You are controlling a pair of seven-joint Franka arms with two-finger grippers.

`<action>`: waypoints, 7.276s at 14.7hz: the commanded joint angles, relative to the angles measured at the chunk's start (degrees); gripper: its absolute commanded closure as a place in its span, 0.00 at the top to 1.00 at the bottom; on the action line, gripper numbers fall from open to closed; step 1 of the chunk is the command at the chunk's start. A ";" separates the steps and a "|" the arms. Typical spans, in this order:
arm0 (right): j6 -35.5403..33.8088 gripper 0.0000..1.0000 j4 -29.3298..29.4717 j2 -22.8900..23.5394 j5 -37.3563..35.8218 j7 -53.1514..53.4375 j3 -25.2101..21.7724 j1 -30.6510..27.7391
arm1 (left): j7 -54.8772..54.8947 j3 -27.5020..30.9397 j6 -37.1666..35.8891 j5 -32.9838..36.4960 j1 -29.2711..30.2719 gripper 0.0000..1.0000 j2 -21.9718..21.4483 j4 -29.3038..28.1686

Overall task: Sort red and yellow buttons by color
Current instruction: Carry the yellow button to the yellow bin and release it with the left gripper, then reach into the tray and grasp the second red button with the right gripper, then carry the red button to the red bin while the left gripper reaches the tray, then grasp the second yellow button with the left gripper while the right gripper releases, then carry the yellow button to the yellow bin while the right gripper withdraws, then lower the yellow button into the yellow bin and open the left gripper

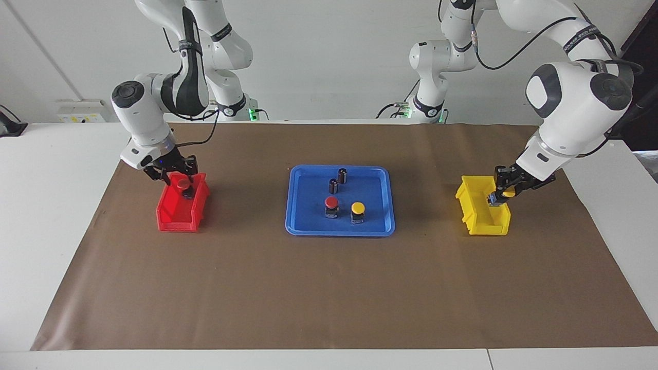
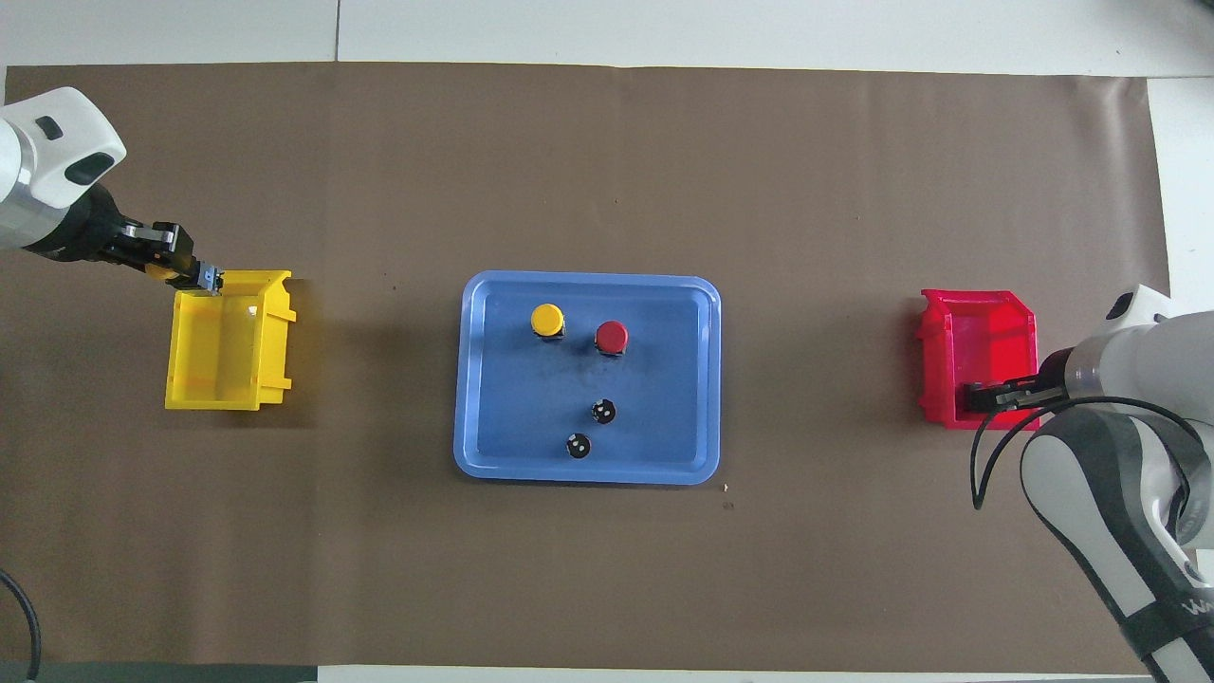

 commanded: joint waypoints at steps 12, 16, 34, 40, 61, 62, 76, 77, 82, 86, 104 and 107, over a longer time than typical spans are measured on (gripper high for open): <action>-20.23 0.78 43.97 19.46 6.26 44.10 1.33 29.27 | 0.89 -0.49 19.85 1.63 2.51 0.04 -8.33 -27.08; -12.84 0.76 41.97 21.24 6.87 51.70 1.51 34.30 | 0.89 -0.57 20.04 3.64 2.51 0.06 -8.15 -28.49; 3.78 0.75 32.22 28.80 2.57 55.58 1.51 40.72 | 2.37 -0.57 -5.32 3.74 2.07 1.00 -7.27 -1.72; 3.87 0.39 30.90 28.18 2.57 55.49 1.60 40.81 | 6.43 -1.01 -6.53 2.77 1.80 1.00 -8.85 1.86; -0.30 0.20 15.80 8.77 2.30 1.37 1.16 1.54 | -43.14 -0.93 19.96 3.73 -34.23 1.00 13.28 1.56; 1.39 0.20 14.04 8.33 2.30 -0.04 1.16 0.66 | -43.15 -0.93 20.04 4.17 -34.32 1.00 13.90 1.83; 11.23 0.20 2.78 7.26 2.92 0.56 1.16 -0.84 | -46.48 -1.01 18.20 2.86 -34.14 0.01 14.43 1.82; 11.16 0.20 2.60 7.27 2.92 0.56 1.16 -0.59 | -46.31 -1.01 17.33 2.77 -34.14 0.01 14.43 2.61; 12.92 0.52 1.19 6.91 2.92 0.47 1.16 -0.67 | -44.65 -0.57 3.36 3.03 -30.91 0.01 14.44 11.76; 9.60 0.69 4.60 7.53 2.74 -0.67 1.16 -0.76 | -26.15 -0.57 -1.22 3.04 -17.48 0.01 8.73 11.32; -39.20 1.00 42.68 6.65 1.96 5.29 0.10 -2.43 | 1.33 -0.31 13.80 6.82 -0.22 0.01 0.20 -10.03; -38.15 1.00 42.67 6.48 2.13 5.83 0.10 -2.87 | 1.06 -0.31 16.51 6.82 0.04 0.01 -0.77 -13.10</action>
